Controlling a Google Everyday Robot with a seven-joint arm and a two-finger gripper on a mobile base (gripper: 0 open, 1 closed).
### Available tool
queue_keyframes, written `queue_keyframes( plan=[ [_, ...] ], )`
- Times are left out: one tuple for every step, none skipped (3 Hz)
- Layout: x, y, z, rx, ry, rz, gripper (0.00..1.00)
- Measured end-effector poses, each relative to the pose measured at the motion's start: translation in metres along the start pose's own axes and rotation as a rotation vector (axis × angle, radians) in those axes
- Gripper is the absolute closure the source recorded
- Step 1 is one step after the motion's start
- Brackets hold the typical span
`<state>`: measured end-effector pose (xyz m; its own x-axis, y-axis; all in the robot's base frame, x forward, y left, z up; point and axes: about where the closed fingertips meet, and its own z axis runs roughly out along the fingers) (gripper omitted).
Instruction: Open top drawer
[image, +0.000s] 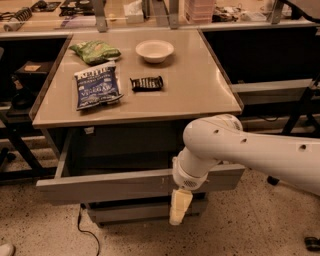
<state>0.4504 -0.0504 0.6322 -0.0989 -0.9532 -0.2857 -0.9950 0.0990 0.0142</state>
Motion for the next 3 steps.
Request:
queue_keyframes(
  plan=[
    [0.004,0.015,-0.005,-0.02,0.007,0.022,0.0],
    [0.021,0.044,-0.015,-0.052,0.01,0.072,0.0],
    [0.021,0.044,-0.016,-0.052,0.01,0.072,0.0]
  ],
)
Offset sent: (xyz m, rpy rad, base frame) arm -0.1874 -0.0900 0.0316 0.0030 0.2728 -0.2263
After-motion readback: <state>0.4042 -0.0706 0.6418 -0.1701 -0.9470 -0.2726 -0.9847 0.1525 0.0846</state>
